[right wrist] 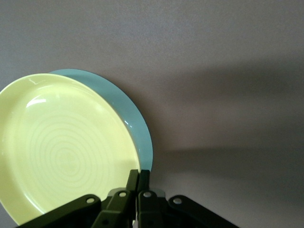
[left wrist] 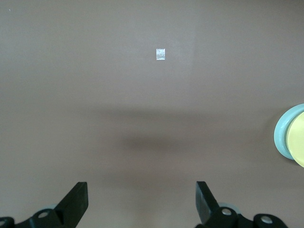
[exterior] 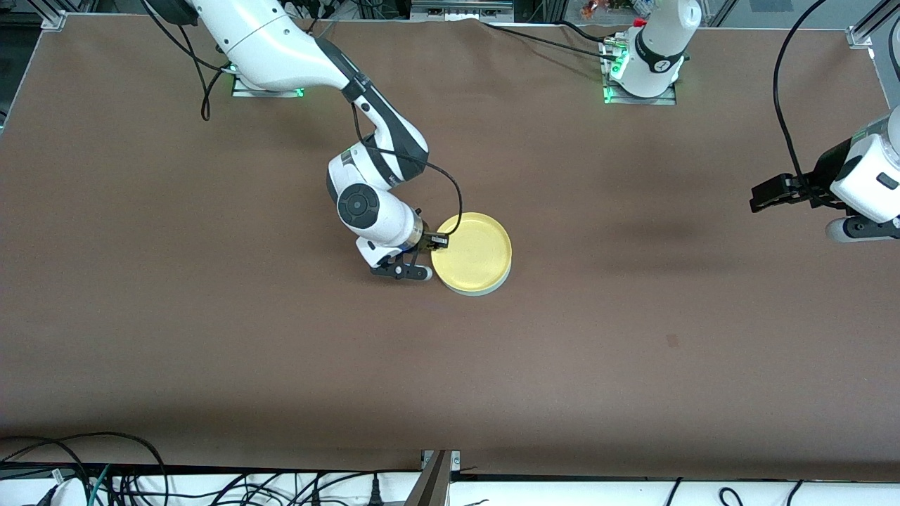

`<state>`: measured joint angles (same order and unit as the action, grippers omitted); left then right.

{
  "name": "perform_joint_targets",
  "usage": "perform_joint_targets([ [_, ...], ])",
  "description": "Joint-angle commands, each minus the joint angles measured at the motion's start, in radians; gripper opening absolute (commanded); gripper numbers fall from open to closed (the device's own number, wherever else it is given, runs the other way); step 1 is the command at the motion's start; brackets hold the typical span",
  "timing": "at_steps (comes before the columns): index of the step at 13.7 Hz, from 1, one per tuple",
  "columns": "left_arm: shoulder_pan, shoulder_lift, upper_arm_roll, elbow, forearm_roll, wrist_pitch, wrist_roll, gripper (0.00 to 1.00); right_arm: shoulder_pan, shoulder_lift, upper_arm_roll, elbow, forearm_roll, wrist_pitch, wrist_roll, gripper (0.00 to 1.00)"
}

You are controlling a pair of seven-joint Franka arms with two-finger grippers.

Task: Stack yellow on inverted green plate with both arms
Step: 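Settle the yellow plate on the green plate and open the right gripper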

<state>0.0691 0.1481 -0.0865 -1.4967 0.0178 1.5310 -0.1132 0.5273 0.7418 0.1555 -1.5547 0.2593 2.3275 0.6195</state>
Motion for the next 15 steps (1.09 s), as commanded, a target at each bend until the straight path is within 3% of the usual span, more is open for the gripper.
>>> perform_joint_targets([
  [1,0.001,-0.007,0.001,-0.003,-0.019,-0.005,-0.005,1.00,0.007,-0.016,0.001,-0.021,0.005,0.007,0.019,0.00],
  [12,0.003,-0.001,0.001,0.004,-0.019,-0.005,-0.005,1.00,0.008,-0.012,0.001,-0.015,0.003,0.049,0.026,0.00],
  [13,0.003,0.001,0.001,0.012,-0.019,-0.005,-0.005,1.00,0.008,-0.012,0.001,-0.015,0.004,0.049,0.026,0.20],
  [14,0.001,0.001,0.001,0.013,-0.019,-0.005,-0.005,1.00,0.008,-0.012,0.001,-0.015,0.005,0.049,0.028,0.79],
  [15,0.001,0.001,0.001,0.013,-0.019,-0.005,-0.005,1.00,0.008,-0.012,0.001,-0.015,0.005,0.049,0.028,1.00],
])
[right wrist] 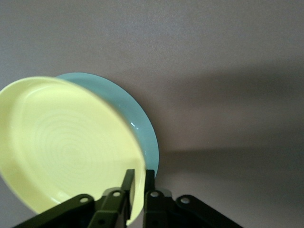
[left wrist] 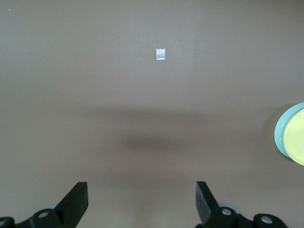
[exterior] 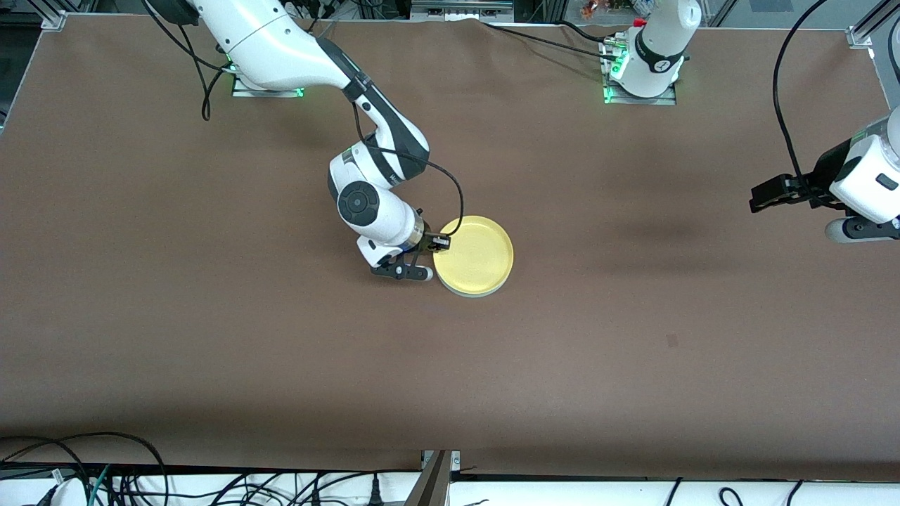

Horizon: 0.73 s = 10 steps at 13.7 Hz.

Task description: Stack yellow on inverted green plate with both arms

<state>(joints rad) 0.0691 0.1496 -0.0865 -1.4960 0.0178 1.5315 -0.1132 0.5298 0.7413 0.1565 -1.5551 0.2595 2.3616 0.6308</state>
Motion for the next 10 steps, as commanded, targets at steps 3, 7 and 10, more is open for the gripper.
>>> perform_joint_targets([
  [3,0.001,-0.001,0.001,0.013,-0.021,-0.005,-0.005,1.00,-0.005,-0.022,-0.002,-0.008,0.006,0.004,0.010,1.00],
  [7,0.001,0.007,0.001,0.016,-0.019,-0.005,-0.005,1.00,-0.014,-0.135,-0.104,-0.008,0.001,-0.108,-0.008,1.00],
  [10,0.001,0.007,-0.001,0.017,-0.021,-0.005,-0.006,1.00,-0.016,-0.218,-0.224,-0.008,0.006,-0.168,-0.038,1.00],
])
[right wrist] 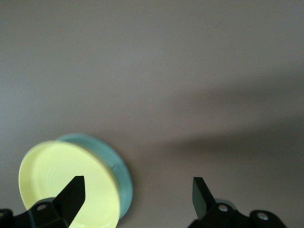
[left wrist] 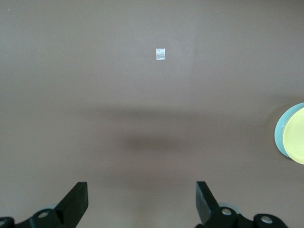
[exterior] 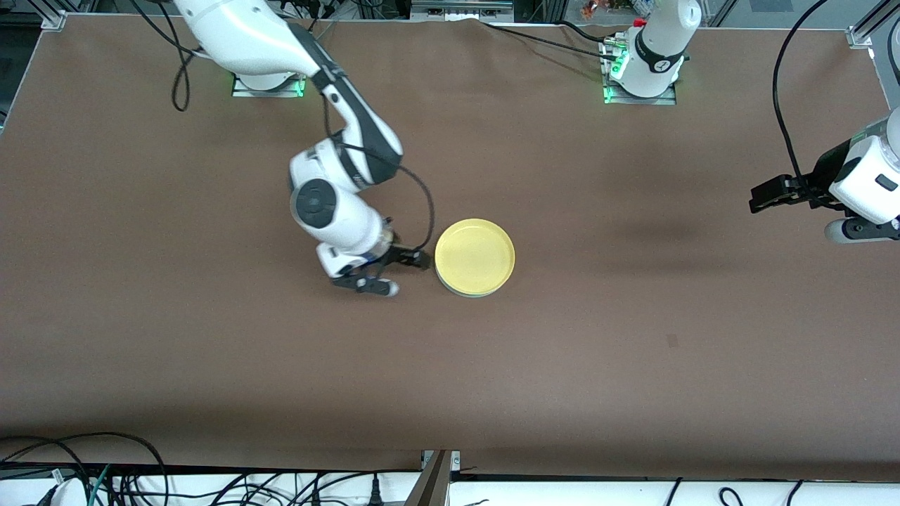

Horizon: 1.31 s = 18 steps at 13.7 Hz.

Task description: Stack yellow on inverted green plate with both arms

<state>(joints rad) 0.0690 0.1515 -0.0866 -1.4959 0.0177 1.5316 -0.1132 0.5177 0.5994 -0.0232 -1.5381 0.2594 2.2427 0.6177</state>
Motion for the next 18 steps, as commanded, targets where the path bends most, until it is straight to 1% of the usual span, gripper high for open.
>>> perform_joint_targets([
  [1,0.002,0.005,-0.001,0.017,-0.019,-0.005,-0.006,1.00,-0.004,-0.113,-0.064,-0.027,0.001,-0.087,-0.029,1.00],
  [3,0.000,0.005,-0.001,0.017,-0.019,-0.005,-0.006,1.00,-0.004,-0.199,-0.113,-0.028,0.000,-0.206,-0.042,1.00],
  [5,0.000,0.005,-0.001,0.017,-0.019,-0.005,-0.006,1.00,-0.004,-0.297,-0.170,-0.028,0.000,-0.381,-0.090,1.00],
  [8,0.000,0.005,-0.001,0.017,-0.021,-0.005,-0.006,1.00,-0.002,-0.443,-0.259,-0.037,-0.003,-0.602,-0.127,1.00],
  [10,0.000,0.005,-0.001,0.017,-0.027,-0.005,-0.006,1.00,-0.002,-0.531,-0.308,-0.060,-0.023,-0.699,-0.179,1.00],
  [11,0.000,0.005,-0.001,0.017,-0.025,-0.005,-0.006,1.00,-0.002,-0.582,-0.319,-0.083,-0.075,-0.718,-0.212,1.00],
  [12,-0.001,0.005,-0.001,0.017,-0.025,-0.005,-0.006,1.00,-0.002,-0.628,-0.317,-0.115,-0.139,-0.716,-0.246,1.00],
  [13,0.000,0.005,-0.001,0.017,-0.025,-0.005,-0.006,1.00,-0.002,-0.668,-0.316,-0.150,-0.173,-0.709,-0.274,1.00],
  [15,-0.001,0.005,-0.001,0.017,-0.025,-0.005,-0.006,1.00,-0.002,-0.722,-0.311,-0.224,-0.213,-0.674,-0.283,1.00],
  [16,0.000,0.005,-0.001,0.017,-0.025,-0.005,-0.006,1.00,-0.007,-0.731,-0.296,-0.238,-0.233,-0.667,-0.283,1.00],
  [17,0.000,0.005,-0.001,0.017,-0.025,-0.005,-0.006,1.00,-0.045,-0.728,-0.255,-0.238,-0.241,-0.661,-0.283,1.00],
  [18,-0.001,0.005,-0.001,0.017,-0.025,-0.005,-0.008,1.00,-0.139,-0.724,-0.168,-0.238,-0.246,-0.661,-0.291,1.00],
])
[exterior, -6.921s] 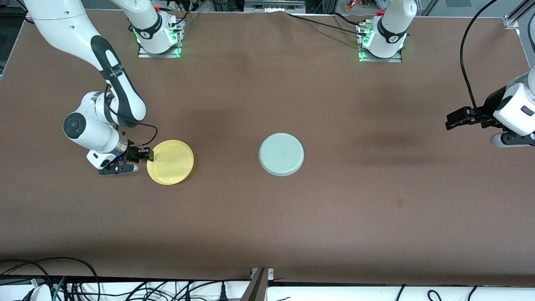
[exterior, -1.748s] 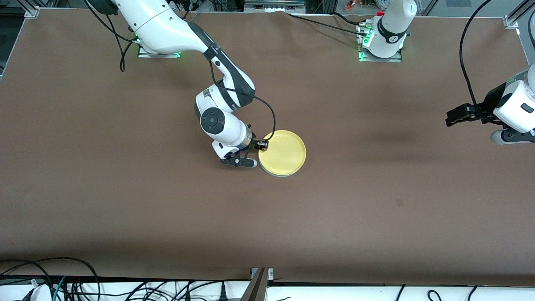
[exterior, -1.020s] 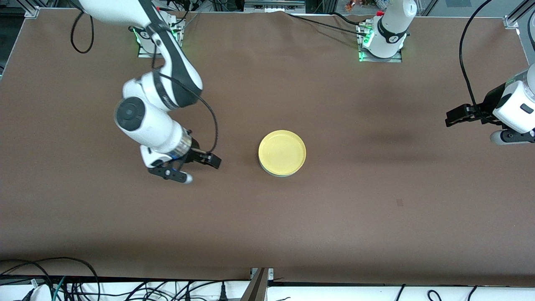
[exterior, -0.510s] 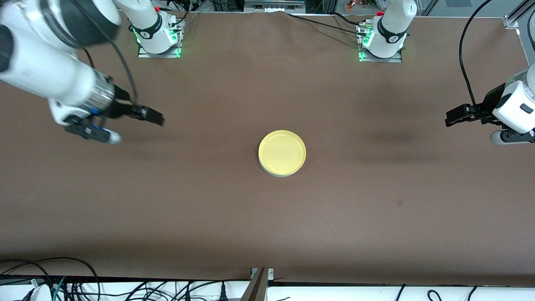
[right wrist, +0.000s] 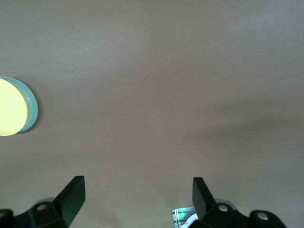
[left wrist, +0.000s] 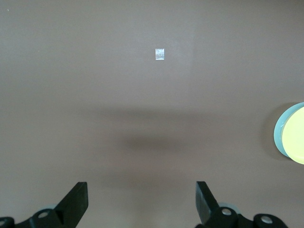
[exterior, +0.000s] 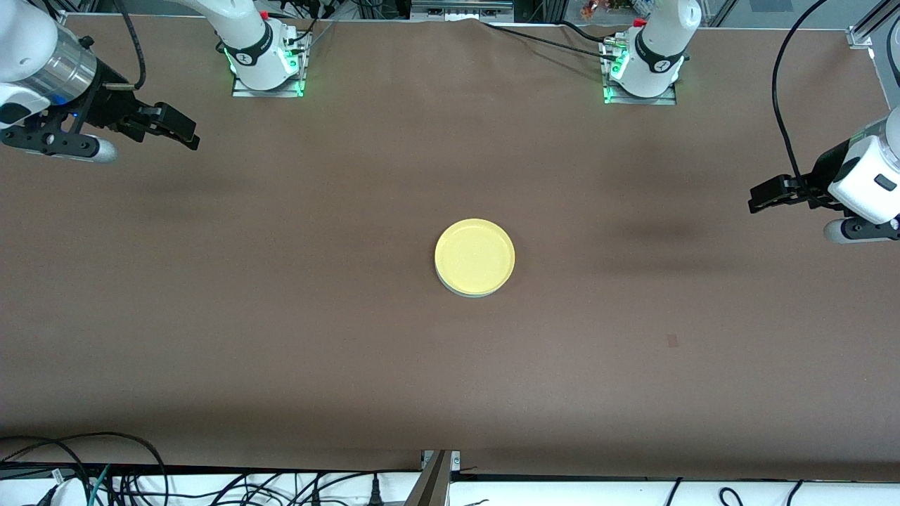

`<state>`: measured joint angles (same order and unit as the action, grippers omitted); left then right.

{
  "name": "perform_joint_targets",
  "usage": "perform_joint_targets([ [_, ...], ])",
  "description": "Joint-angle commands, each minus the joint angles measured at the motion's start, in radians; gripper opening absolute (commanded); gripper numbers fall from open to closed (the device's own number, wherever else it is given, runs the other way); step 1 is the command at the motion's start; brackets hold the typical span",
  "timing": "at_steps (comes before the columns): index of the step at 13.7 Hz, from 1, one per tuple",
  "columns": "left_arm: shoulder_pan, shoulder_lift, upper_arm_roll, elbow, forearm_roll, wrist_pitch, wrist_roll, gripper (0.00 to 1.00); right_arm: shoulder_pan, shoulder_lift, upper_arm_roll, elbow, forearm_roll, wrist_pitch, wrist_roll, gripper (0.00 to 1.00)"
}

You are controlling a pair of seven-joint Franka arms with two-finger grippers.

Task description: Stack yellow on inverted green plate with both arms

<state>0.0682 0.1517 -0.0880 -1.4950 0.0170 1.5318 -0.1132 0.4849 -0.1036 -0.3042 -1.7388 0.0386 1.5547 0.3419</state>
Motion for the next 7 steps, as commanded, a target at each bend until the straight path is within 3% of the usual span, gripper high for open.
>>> perform_joint_targets([
  [1,-0.004,0.005,0.001,0.016,-0.025,-0.006,-0.008,1.00,-0.214,-0.021,0.219,-0.035,-0.026,0.025,-0.046,1.00],
  [2,-0.004,0.005,0.001,0.016,-0.025,-0.006,-0.009,1.00,-0.315,-0.019,0.314,-0.031,-0.026,0.025,-0.072,1.00],
  [3,-0.002,0.005,0.001,0.016,-0.025,-0.006,-0.009,1.00,-0.371,-0.021,0.371,-0.028,-0.026,0.027,-0.064,1.00],
  [7,-0.002,0.005,0.001,0.016,-0.025,-0.006,-0.009,1.00,-0.381,-0.007,0.375,-0.009,-0.020,0.016,-0.063,1.00],
])
